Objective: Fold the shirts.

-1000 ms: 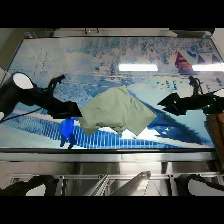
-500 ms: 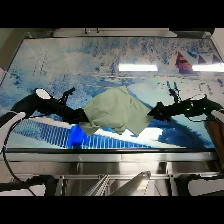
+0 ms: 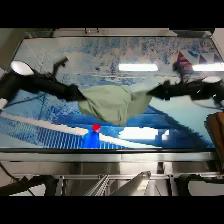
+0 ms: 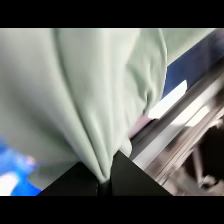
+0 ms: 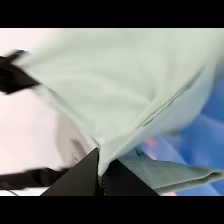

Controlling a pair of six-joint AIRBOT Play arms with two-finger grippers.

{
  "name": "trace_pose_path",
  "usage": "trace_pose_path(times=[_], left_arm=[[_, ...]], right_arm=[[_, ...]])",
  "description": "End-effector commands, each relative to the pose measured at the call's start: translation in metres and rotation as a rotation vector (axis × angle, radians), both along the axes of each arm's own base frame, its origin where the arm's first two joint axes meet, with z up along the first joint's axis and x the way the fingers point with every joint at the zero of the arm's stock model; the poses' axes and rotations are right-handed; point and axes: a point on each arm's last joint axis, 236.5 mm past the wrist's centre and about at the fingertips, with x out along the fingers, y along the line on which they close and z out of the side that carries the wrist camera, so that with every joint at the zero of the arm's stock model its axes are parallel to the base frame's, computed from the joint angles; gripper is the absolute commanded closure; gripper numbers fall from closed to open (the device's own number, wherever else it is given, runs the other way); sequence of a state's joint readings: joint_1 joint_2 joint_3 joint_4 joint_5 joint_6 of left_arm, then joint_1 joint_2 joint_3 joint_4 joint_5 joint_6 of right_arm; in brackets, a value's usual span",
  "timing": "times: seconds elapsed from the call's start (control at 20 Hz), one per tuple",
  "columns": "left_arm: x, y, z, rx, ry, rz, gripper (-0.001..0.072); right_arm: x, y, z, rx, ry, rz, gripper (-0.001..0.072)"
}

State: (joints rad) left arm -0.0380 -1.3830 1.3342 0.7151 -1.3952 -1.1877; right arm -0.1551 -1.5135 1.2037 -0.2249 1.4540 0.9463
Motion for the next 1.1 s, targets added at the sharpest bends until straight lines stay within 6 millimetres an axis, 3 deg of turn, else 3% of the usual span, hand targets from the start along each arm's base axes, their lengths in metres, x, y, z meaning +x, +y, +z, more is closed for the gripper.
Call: trace_pose_path(times=[0.0, 0.1, 0.15, 0.25, 0.35, 0.45, 0.55, 0.75, 0.8, 0.85, 0.9, 0.95, 1.0, 1.05], left_arm=[[-0.002, -0.007, 0.195, -0.262, -0.396, 0.017, 0.0697], [-0.026, -0.002, 0.29, -0.303, -0.631, 0.047, 0.0695], [-0.044, 0.0, 0.324, -0.293, -0.73, 0.043, 0.0695], [-0.085, 0.001, 0.369, -0.277, -0.882, 0.023, 0.0694], [-0.106, 0.01, 0.381, -0.211, -0.938, 0.062, 0.0695], [-0.094, 0.031, 0.358, -0.093, -0.892, 0.163, 0.0693], [-0.077, 0.045, 0.315, -0.021, -0.78, 0.207, 0.0693], [-0.048, 0.048, 0.208, 0.005, -0.461, 0.189, 0.0694], [-0.041, 0.048, 0.176, 0.008, -0.364, 0.178, 0.0662], [-0.035, 0.047, 0.147, 0.008, -0.278, 0.167, 0.0393], [-0.027, 0.047, 0.118, 0.011, -0.201, 0.157, 0.0069], [-0.02, 0.048, 0.093, 0.011, -0.133, 0.158, -0.0006], [-0.012, 0.055, 0.069, 0.023, -0.076, 0.169, -0.0005], [-0.005, 0.068, 0.046, 0.062, -0.023, 0.186, -0.0005]], right_arm=[[-0.039, 0.002, 0.25, 0.331, -0.508, 0.023, 0.069], [-0.086, 0.008, 0.341, 0.298, -0.791, 0.007, 0.069], [-0.106, 0.012, 0.367, 0.238, -0.901, -0.018, 0.069], [-0.126, 0.012, 0.396, 0.062, -1.07, -0.141, 0.0689], [-0.127, -0.003, 0.402, -0.127, -1.132, -0.302, 0.069], [-0.111, -0.025, 0.38, -0.296, -1.04, -0.407, 0.069], [-0.086, -0.04, 0.341, -0.372, -0.866, -0.431, 0.0689], [-0.04, -0.037, 0.223, -0.378, -0.47, -0.296, 0.0689], [-0.031, -0.033, 0.192, -0.375, -0.386, -0.263, 0.0689], [-0.022, -0.026, 0.157, -0.372, -0.304, -0.226, 0.0684], [-0.014, -0.021, 0.124, -0.369, -0.231, -0.204, 0.0569], [-0.006, -0.017, 0.094, -0.367, -0.163, -0.189, 0.0265], [0.003, -0.017, 0.066, -0.379, -0.134, -0.172, 0.0056], [0.011, -0.023, 0.044, -0.39, -0.092, -0.167, 0.0072]])
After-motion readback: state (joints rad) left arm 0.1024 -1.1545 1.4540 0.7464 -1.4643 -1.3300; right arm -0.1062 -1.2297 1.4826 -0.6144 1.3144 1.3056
